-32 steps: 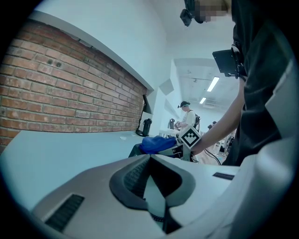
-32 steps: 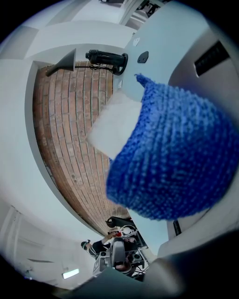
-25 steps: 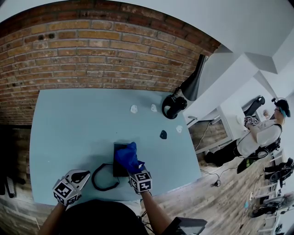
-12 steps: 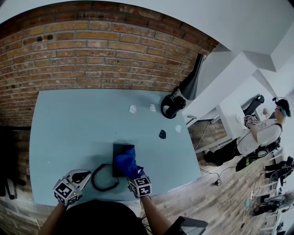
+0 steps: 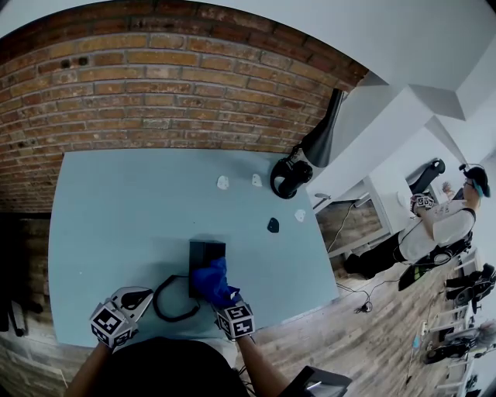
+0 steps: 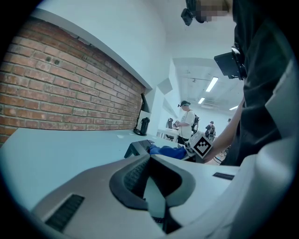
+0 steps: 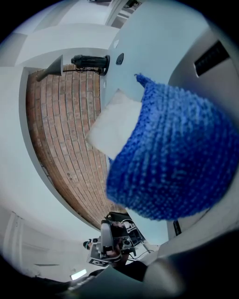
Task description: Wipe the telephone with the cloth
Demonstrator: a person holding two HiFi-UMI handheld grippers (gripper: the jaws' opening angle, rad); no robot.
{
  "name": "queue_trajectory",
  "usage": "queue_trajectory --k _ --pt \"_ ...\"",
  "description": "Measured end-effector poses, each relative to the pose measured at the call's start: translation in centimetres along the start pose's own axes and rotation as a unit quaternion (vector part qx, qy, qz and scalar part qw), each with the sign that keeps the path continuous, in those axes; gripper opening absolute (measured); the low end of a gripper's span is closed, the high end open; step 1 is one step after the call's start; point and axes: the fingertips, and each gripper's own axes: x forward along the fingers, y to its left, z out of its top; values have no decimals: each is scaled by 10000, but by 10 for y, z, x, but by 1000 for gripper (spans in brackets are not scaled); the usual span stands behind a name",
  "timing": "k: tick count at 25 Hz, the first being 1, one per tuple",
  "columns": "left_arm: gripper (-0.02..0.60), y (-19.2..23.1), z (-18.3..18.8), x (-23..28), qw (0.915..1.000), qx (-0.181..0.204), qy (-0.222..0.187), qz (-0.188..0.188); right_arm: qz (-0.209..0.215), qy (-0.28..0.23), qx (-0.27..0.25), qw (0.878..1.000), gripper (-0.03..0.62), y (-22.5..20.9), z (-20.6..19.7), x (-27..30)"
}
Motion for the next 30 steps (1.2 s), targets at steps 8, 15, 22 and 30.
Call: queue_trajectory --k 8,15,22,30 --pt "21 -1 -2 0 10000 -13 -4 -4 100 26 61 9999 132 6 -13 -4" --pt "21 1 -2 0 10000 -27 -12 10 161 117 -105 9997 133 13 -25 -9" --pt "21 8 6 -3 9999 -27 -78 121 503 -655 -106 9965 132 15 29 -21" --pt "21 9 3 -4 9998 -9 -58 175 55 -1640 -300 9860 132 -46 147 -11"
